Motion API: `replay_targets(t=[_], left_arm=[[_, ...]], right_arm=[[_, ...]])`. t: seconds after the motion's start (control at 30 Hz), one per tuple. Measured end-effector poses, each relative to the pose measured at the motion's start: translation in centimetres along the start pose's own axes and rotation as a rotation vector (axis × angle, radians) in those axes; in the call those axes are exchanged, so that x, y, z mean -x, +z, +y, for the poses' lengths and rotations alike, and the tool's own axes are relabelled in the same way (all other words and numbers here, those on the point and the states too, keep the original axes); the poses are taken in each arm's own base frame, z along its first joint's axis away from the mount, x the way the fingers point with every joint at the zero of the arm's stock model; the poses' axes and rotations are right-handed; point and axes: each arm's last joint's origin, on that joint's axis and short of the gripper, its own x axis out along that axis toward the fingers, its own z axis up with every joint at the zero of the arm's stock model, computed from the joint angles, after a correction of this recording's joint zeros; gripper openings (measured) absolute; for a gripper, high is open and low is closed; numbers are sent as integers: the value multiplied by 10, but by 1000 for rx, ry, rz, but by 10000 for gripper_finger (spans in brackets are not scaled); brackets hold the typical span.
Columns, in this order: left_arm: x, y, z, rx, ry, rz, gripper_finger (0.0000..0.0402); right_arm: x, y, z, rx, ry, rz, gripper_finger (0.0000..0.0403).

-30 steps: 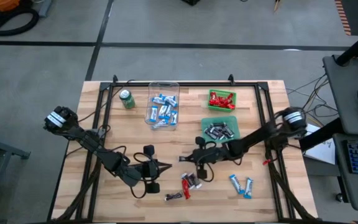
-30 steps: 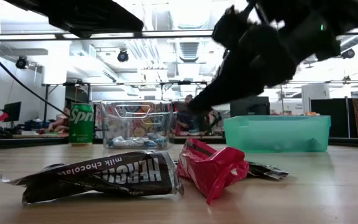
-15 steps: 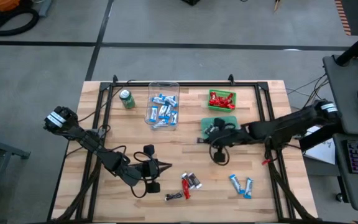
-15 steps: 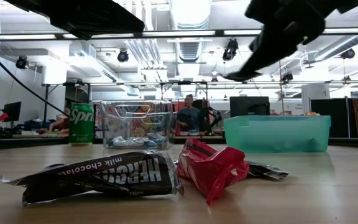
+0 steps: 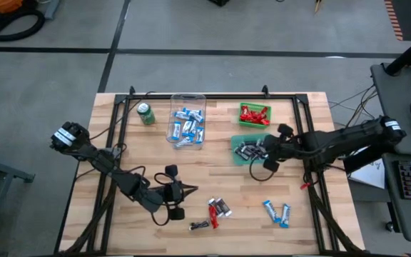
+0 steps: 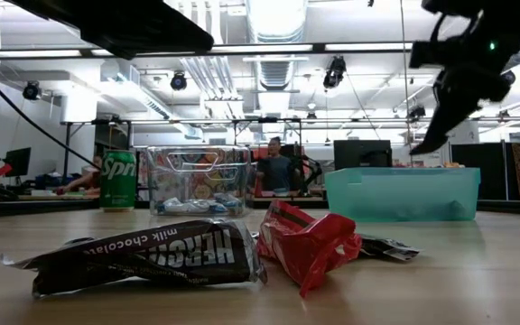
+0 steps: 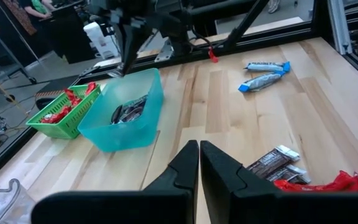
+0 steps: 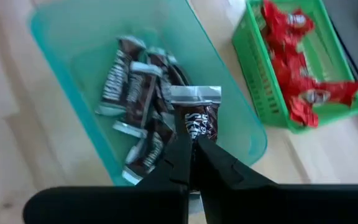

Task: Sort candy
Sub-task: Put the brown candy into the blue bin

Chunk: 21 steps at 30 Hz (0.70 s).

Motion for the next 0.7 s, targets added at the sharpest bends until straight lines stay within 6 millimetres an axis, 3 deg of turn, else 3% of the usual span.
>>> replay_targets(t=[0.23,0.47,0.7], left_arm=[[-4,0,4,5,16,4,0],[-4,0,4,17,15,4,0],[-3,0,3,100,5,5,0]], right_arm=[[-22,-13,3,-31,-30,-60,25],[-33,-15,1,-88,-47,-110,106],[-29,-9,1,-134,-32,-133,169]])
